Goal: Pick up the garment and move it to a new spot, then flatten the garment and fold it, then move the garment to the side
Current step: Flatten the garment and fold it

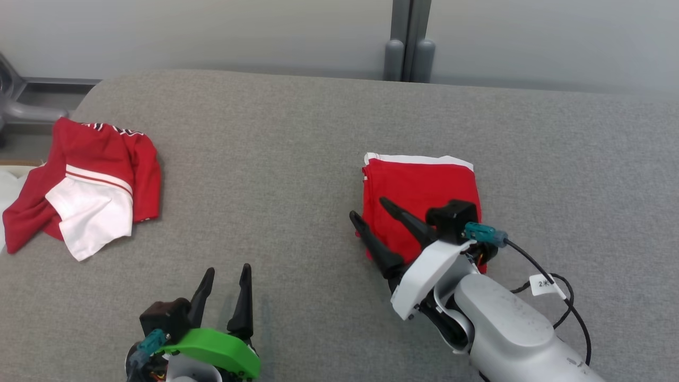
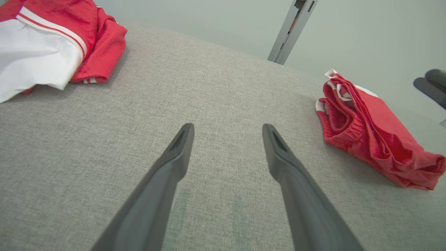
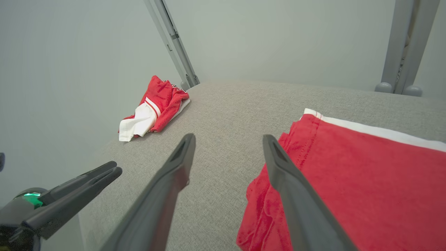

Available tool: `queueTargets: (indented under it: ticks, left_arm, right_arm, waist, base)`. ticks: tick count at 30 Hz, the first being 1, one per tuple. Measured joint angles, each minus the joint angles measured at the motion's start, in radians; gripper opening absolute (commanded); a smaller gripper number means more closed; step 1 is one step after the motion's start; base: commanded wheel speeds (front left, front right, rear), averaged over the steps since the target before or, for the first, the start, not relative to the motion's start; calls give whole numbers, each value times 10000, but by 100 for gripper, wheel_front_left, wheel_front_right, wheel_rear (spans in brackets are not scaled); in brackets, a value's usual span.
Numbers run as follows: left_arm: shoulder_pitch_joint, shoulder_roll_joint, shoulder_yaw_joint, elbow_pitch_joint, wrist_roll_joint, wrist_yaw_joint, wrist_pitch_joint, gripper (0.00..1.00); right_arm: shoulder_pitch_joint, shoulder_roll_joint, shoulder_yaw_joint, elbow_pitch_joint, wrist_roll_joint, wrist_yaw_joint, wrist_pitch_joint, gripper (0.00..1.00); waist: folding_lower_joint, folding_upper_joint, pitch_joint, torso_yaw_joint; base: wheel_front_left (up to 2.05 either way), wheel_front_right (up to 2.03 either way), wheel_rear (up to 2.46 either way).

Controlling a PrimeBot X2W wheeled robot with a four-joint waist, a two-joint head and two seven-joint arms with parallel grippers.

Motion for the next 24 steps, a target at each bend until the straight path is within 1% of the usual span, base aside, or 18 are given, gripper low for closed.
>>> queueTargets:
  ticks: [2, 4, 5, 6, 11, 15, 18, 21, 24]
  left_arm:
    - [12, -4, 128, 2, 121, 0, 0, 100]
    - [51, -2, 305, -10, 301, 0, 0, 100]
    - [98, -4, 430, -50, 504, 0, 0, 100]
    - [153, 6, 606, -109, 819, 0, 0, 100]
    - [257, 0, 1053, -439, 1732, 0, -2, 100]
    - [357, 0, 1241, -803, 2439, 0, -2, 100]
    - [514, -2, 1348, -901, 2869, 0, -2, 100]
    - [665, 4, 1346, -1177, 3319, 0, -2, 100]
    - [924, -6, 1329, -1356, 3526, -2, 0, 100]
  right_arm:
    - [129, -6, 82, -35, -8, 0, 2, 100]
    - [276, 4, -268, -38, -198, 0, 2, 100]
    - [323, -8, -606, -50, -384, 0, 2, 100]
    - [442, -12, -1308, -96, -779, 0, 0, 100]
    - [1121, -23, -3444, -288, -2410, 0, 0, 100]
    - [1778, -31, -4851, -499, -3620, 0, 0, 100]
    - [2233, -29, -5532, -627, -4115, 0, 0, 100]
    - [2669, -29, -5998, -700, -4276, 0, 0, 100]
    - [3143, -31, -6295, -694, -4318, 0, 0, 100]
  waist:
    - [0, 0, -29, -40]
    - [0, 0, -50, -150]
    - [0, 0, -62, -222]
    - [0, 0, -90, -367]
    - [0, 0, -168, -803]
    - [0, 0, -223, -1107]
    - [0, 0, -242, -1289]
    - [0, 0, -263, -1429]
    - [0, 0, -302, -1519]
  base:
    - [0, 0, 0]
    - [0, 0, 0]
    - [0, 0, 0]
    - [0, 0, 0]
    - [0, 0, 0]
    - [0, 0, 0]
    - [0, 0, 0]
    - [0, 0, 0]
    - [0, 0, 0]
